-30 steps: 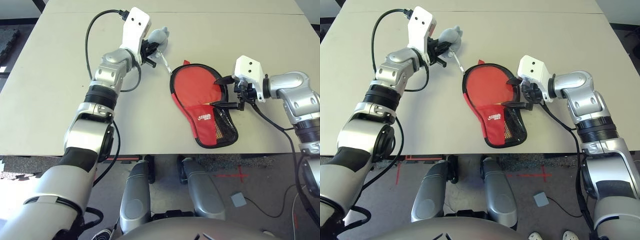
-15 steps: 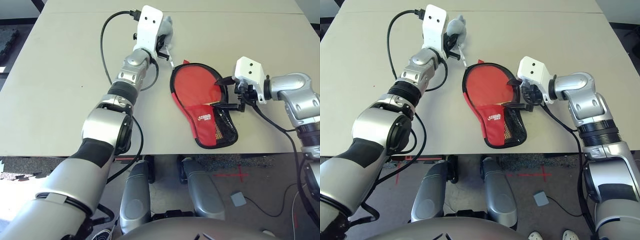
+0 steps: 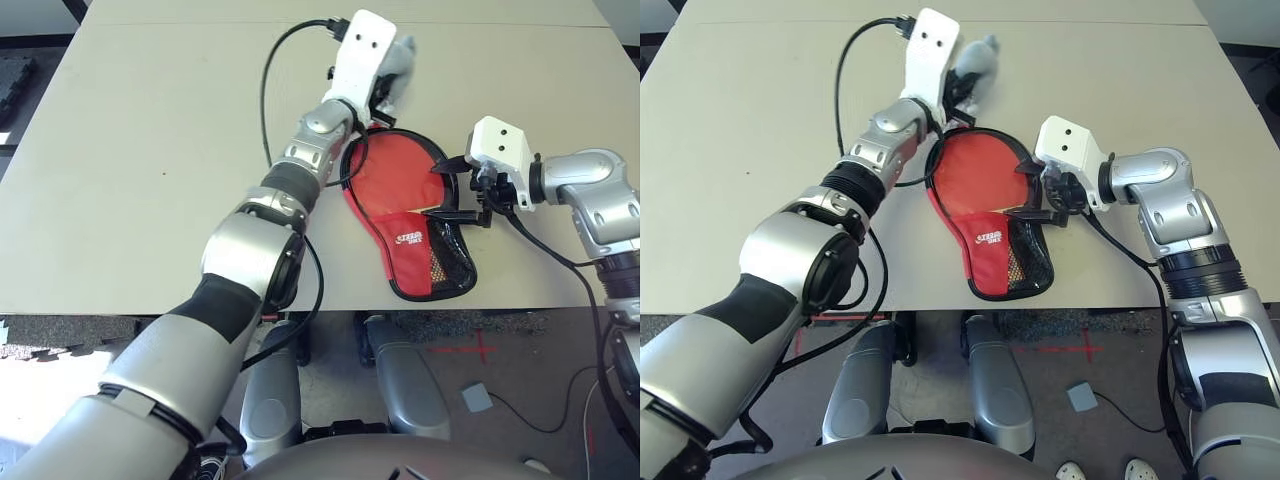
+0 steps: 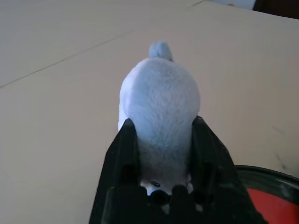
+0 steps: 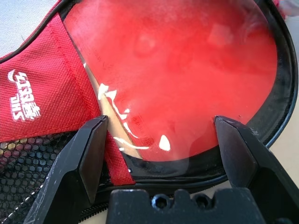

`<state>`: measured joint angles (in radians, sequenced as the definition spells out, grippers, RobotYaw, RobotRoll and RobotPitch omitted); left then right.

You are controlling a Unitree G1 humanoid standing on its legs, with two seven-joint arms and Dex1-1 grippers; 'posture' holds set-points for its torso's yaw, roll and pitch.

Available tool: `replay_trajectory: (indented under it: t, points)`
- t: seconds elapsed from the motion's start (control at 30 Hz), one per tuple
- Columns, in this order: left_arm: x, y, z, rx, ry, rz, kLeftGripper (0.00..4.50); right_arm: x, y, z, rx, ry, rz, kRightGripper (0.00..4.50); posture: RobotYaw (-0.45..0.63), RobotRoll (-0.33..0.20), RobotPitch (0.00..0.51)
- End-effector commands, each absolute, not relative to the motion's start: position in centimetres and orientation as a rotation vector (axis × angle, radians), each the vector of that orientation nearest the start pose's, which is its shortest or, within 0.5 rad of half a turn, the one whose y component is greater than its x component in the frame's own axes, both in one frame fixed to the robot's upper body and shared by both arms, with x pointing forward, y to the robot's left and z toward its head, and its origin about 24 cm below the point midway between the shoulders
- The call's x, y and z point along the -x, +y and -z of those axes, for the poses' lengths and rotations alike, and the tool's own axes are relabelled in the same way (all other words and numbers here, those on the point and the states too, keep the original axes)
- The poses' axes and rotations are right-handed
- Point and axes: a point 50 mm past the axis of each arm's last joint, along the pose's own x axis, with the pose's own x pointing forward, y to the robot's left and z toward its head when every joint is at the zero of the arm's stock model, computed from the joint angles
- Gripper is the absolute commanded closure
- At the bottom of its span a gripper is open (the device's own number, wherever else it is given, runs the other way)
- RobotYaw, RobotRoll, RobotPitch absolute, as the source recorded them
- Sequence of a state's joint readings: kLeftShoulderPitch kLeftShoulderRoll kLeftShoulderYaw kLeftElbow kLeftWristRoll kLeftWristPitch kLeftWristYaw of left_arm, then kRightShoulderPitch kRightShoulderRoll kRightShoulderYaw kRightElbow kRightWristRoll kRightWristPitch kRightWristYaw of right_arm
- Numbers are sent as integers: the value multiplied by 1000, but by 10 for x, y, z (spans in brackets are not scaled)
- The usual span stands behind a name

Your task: Store the ping-pong paddle in its case and zip it.

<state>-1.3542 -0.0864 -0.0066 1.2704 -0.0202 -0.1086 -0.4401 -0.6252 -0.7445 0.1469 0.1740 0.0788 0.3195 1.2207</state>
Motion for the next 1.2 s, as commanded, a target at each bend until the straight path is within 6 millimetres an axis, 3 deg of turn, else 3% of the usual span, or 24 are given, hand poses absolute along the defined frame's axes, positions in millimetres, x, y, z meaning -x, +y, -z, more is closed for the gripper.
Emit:
replay_trajectory:
  t: [0.03,0.17,0.4,0.6,0.73,0.87,0.97,1.2]
  points:
    - [-391,-26,-211,-219,-128,919,1573,-309,-211,-132,614,473,-1117,0,-174,0,292]
    - [-392,-21,-215,-228,-139,926,28,-308,-210,-131,610,474,-1116,0,-174,0,292]
    - [-398,-5,-226,-256,-162,920,28,-308,-207,-128,604,473,-1119,0,-157,0,292]
    - [-404,27,-246,-373,-173,952,28,-308,-207,-128,603,471,-1123,0,-142,0,292]
    - [-402,43,-248,-398,-146,1029,28,-308,-206,-127,599,468,-1125,0,-136,0,290]
    - [-389,67,-244,-403,-101,1148,28,-308,-204,-126,595,464,-1123,0,-135,0,288]
    - [-368,79,-233,-418,-69,1224,28,-308,-204,-126,592,462,-1121,0,-129,0,288]
    - [-341,89,-197,-413,39,1224,28,-311,-204,-129,573,458,-1114,0,-110,0,282]
